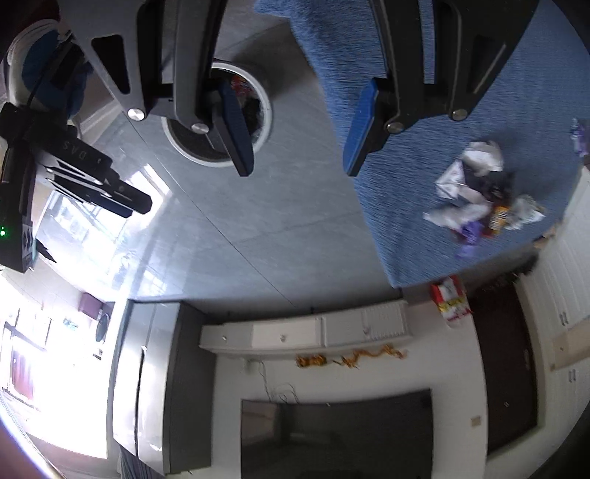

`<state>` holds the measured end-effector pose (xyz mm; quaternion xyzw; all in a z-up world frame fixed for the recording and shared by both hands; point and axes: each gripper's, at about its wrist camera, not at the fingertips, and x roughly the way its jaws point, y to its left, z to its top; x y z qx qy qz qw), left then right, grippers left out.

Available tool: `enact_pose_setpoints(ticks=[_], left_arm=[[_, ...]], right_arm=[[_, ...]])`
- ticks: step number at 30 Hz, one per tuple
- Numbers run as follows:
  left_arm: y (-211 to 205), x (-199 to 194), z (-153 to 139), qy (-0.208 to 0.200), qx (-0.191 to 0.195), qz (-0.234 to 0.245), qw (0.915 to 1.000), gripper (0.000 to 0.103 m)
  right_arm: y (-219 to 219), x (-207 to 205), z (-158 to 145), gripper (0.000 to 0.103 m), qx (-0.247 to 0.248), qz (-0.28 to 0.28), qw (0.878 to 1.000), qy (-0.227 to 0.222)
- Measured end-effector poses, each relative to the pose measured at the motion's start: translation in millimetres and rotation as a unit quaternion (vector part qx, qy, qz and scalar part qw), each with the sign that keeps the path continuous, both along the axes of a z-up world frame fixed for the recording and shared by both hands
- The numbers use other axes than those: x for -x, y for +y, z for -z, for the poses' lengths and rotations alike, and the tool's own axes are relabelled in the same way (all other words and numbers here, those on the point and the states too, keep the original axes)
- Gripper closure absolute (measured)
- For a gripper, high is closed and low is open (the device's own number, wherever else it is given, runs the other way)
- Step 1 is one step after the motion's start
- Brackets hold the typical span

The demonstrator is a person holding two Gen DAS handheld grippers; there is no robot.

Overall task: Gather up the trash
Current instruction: 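Bring both open tools back over the remaining trash on the rug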

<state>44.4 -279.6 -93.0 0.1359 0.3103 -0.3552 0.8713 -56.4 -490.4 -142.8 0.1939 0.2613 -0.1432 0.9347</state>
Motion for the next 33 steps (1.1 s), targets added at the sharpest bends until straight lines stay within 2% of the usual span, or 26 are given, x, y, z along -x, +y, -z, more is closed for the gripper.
enact_pose_setpoints(ticks=[3, 13, 15, 22, 33], left_arm=[[22.2, 2.3, -15.0, -0.021, 0.01, -0.025, 0.9994, 0.046], [112.6, -5.2, -47.3, -0.063, 0.039, -0.112, 0.9909, 0.045], [131.2, -7.6, -50.2, -0.066, 0.045, -0.128, 0.9885, 0.043], [186.5, -16.8, -50.5, -0.067, 0.061, -0.174, 0.9806, 0.042], [243.4, -39.3, -36.3, -0.044, 0.086, -0.201, 0.9748, 0.041]], right_arm=[[17.2, -2.5, -16.5, 0.055, 0.013, -0.021, 1.0, -0.014], [78.0, -20.5, -54.3, 0.055, 0.048, -0.081, 0.995, -0.035], [91.5, -26.7, -59.8, 0.055, 0.054, -0.094, 0.993, -0.036], [132.1, -48.4, -71.8, 0.054, 0.069, -0.14, 0.987, -0.032], [176.2, -80.2, -75.0, 0.054, 0.078, -0.181, 0.98, -0.002]])
